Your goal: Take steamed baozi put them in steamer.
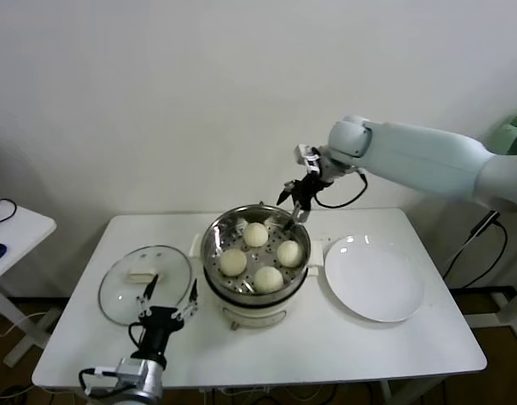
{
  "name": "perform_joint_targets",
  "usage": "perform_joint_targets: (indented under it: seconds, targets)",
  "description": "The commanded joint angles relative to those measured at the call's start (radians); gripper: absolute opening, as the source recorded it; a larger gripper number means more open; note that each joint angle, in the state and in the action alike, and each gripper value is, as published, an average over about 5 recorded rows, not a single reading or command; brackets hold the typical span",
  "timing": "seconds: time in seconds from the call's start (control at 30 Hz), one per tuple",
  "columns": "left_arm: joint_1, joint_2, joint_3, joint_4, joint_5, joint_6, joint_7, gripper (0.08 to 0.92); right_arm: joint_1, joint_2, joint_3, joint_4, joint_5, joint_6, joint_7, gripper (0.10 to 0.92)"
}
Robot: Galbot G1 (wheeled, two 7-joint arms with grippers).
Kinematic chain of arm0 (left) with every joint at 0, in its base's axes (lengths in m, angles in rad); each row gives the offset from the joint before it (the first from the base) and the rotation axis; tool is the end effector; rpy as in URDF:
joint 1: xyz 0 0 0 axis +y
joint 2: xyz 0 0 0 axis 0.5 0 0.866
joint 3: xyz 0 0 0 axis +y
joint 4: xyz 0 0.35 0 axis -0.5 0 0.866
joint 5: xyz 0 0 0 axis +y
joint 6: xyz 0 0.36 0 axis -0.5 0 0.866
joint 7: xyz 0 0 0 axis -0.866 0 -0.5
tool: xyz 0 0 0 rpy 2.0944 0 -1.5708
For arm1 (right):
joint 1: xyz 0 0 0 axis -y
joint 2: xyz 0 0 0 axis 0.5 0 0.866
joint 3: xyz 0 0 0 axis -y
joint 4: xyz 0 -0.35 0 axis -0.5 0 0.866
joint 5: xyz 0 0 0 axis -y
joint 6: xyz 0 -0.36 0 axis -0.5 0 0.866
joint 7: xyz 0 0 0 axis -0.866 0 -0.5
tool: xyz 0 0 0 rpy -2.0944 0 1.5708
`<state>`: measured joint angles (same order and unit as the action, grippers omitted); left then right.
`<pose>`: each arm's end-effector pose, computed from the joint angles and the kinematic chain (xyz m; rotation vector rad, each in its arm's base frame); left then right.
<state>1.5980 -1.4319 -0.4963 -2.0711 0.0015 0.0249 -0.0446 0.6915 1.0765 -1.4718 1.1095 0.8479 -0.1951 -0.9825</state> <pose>0.1765 0.0160 -0.3159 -0.0727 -3.0614 -0.1699 0.6024 0.0165 -0.0326 1.5996 -1.6262 1.1608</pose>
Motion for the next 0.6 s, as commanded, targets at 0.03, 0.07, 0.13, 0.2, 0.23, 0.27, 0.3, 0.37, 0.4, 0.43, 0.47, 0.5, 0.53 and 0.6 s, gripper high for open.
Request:
perform_joint_targets:
  seconds: [0.03, 0.07, 0.13, 0.2, 0.23, 0.27, 0.3, 0.37, 0.4, 0.43, 0.47, 0.5, 0.53, 0.6]
  targets:
    - [0.005, 0.013, -0.062, -0.022, -0.031, -0.008, 0.002, 0.823, -0.158, -0.345, 0.377, 0.248, -0.200, -0.031, 0.211, 0.823]
    - [0.007, 0.016, -0.070, -0.025, -0.037, -0.010, 0.003, 0.823, -0.190, -0.373, 0.408, 0.267, -0.210, -0.035, 0.237, 0.823]
    - [0.015, 0.020, -0.083, -0.033, -0.046, -0.012, 0.004, 0.823, -0.263, -0.425, 0.485, 0.300, -0.216, -0.049, 0.273, 0.823]
    - [0.025, 0.024, -0.090, -0.043, -0.050, -0.015, 0.006, 0.823, -0.346, -0.476, 0.575, 0.337, -0.231, -0.060, 0.290, 0.823]
    - [0.031, 0.026, -0.092, -0.048, -0.049, -0.017, 0.007, 0.823, -0.400, -0.503, 0.633, 0.356, -0.242, -0.063, 0.297, 0.823]
    - [0.036, 0.026, -0.094, -0.052, -0.047, -0.020, 0.009, 0.823, -0.460, -0.527, 0.700, 0.373, -0.254, -0.062, 0.311, 0.823]
    - [0.040, 0.026, -0.095, -0.056, -0.046, -0.022, 0.010, 0.823, -0.526, -0.547, 0.770, 0.388, -0.262, -0.059, 0.332, 0.823]
    - [0.045, 0.023, -0.095, -0.060, -0.044, -0.025, 0.011, 0.823, -0.659, -0.572, 0.908, 0.407, -0.282, -0.053, 0.390, 0.823]
    - [0.046, 0.022, -0.094, -0.061, -0.043, -0.026, 0.011, 0.823, -0.715, -0.580, 0.966, 0.411, -0.294, -0.045, 0.418, 0.823]
    - [0.046, 0.022, -0.094, -0.062, -0.043, -0.027, 0.012, 0.823, -0.766, -0.586, 1.012, 0.415, -0.304, -0.037, 0.441, 0.823]
    - [0.045, 0.022, -0.095, -0.064, -0.043, -0.027, 0.012, 0.823, -0.820, -0.589, 1.066, 0.422, -0.313, -0.029, 0.458, 0.823]
    - [0.043, 0.022, -0.095, -0.066, -0.043, -0.027, 0.012, 0.823, -0.868, -0.593, 1.115, 0.430, -0.319, -0.021, 0.470, 0.823]
    - [0.041, 0.021, -0.095, -0.069, -0.044, -0.027, 0.012, 0.823, -0.914, -0.596, 1.159, 0.440, -0.319, -0.013, 0.489, 0.823]
    - [0.035, 0.019, -0.096, -0.075, -0.047, -0.026, 0.010, 0.823, -1.019, -0.601, 1.250, 0.468, -0.318, 0.004, 0.535, 0.823]
